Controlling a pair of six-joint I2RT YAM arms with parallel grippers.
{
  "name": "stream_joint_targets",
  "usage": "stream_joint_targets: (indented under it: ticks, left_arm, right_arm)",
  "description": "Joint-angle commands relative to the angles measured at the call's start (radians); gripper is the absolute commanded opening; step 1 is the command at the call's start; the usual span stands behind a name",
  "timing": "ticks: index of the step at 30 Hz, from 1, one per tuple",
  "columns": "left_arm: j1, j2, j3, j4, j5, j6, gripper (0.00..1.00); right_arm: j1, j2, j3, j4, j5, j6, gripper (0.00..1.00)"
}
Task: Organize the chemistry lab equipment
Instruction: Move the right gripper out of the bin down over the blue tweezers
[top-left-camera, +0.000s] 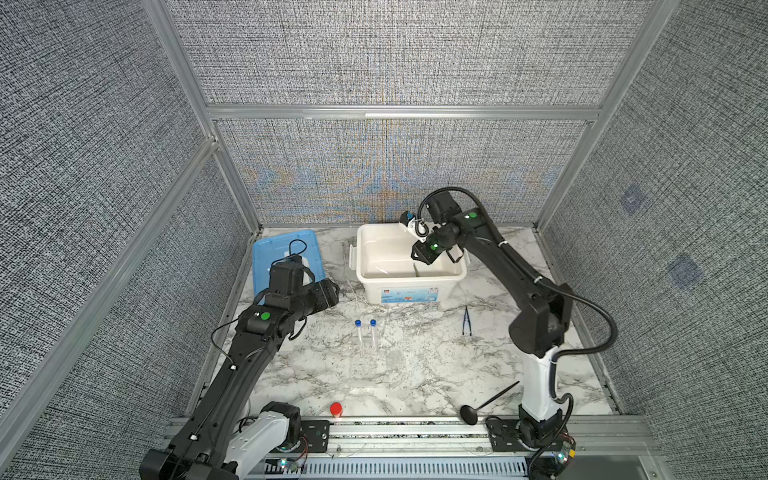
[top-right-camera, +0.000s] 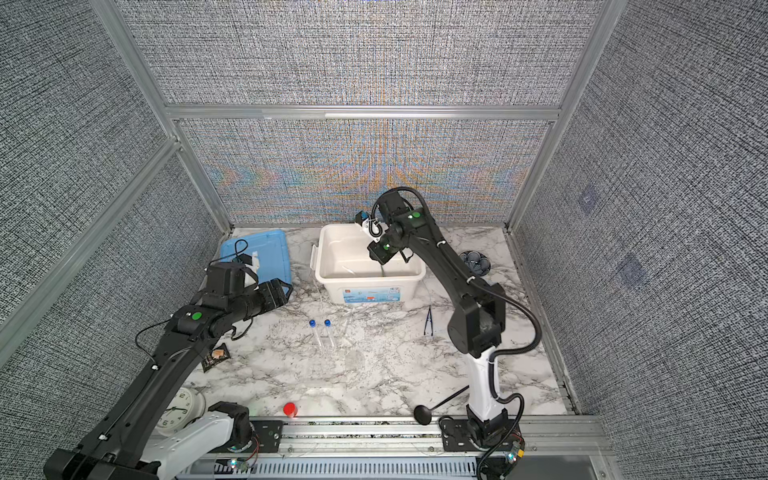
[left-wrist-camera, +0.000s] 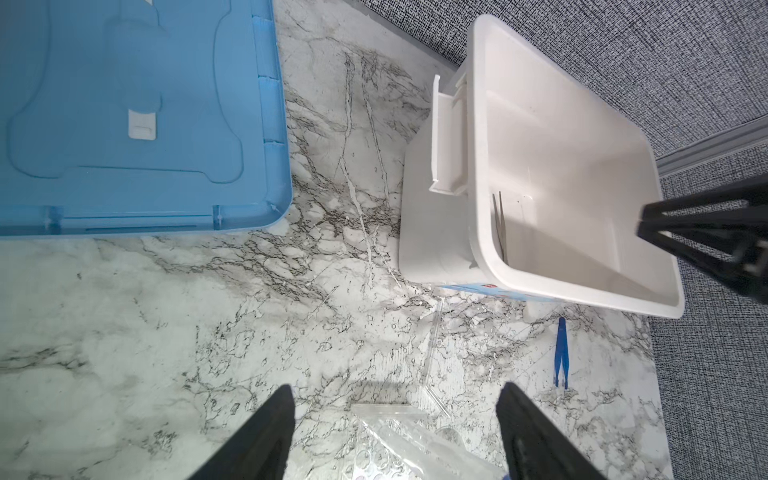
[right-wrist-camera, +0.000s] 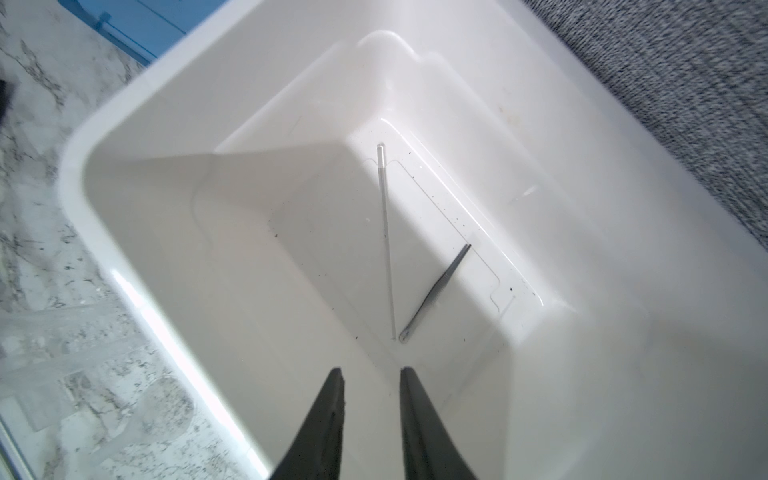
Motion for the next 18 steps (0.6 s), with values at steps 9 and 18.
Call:
stream_joint_targets:
  ticks: [9,18]
  left_arm:
    - [0.001,0.056,0.044,0.007,-0.075,0.090,0.78]
    - [0.001,0.113,0.063,-0.009,-0.176,0.095,0.78]
  right_arm:
    - [-0.030,-0.581,-0.630,0.136,0.312,0.389,0.37]
    - [-0.103,-0.819,-1.092,0.196,0.377,0.601,0.61]
